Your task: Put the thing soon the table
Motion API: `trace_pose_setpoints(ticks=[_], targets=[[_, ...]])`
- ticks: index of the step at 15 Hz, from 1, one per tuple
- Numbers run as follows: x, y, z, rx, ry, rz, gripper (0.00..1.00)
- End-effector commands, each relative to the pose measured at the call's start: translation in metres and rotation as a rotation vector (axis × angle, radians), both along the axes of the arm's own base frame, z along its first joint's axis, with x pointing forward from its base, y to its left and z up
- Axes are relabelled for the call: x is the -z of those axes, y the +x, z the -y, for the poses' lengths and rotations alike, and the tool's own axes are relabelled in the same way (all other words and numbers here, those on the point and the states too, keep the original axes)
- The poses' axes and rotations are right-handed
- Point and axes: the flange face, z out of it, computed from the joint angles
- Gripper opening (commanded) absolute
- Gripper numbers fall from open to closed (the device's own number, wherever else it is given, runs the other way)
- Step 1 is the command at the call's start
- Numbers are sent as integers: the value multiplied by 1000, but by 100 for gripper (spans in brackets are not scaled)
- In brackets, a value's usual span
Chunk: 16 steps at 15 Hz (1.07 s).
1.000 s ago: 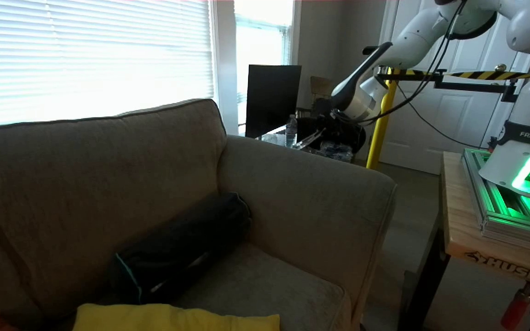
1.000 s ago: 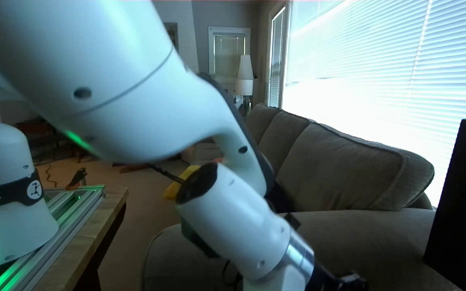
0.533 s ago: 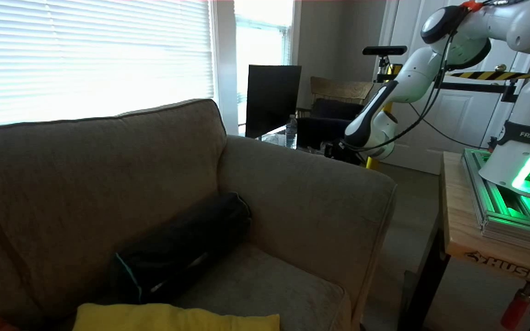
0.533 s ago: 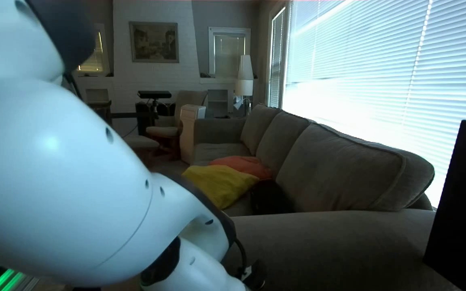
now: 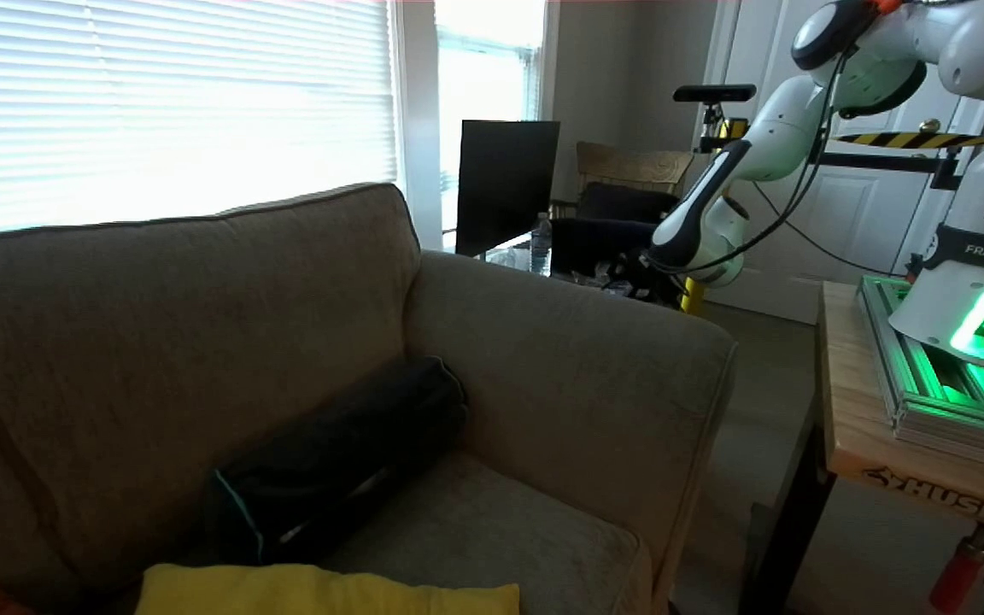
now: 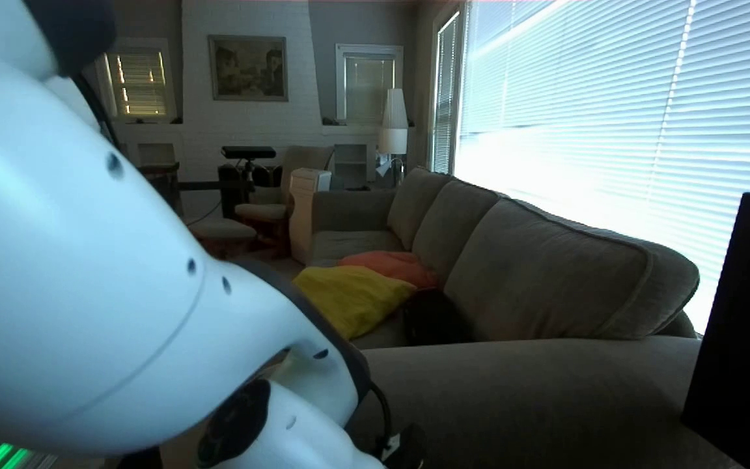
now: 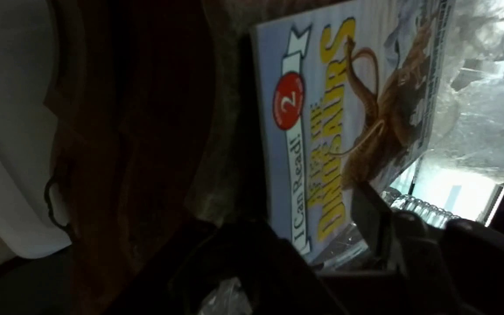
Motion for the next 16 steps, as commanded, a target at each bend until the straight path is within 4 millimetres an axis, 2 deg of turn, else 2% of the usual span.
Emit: trace_pose_setpoints(ticks=[1,3,8,12,16], targets=[[-57,-33,1,-133,29,-129,85],[-82,-40,-2,-206,44,-188,100],[-146,-37,-7,-406,-37,-312,100],[-209,-13,-13,-552,-129,-405,100],[-281,17,-39,-717,-217,-529,100]])
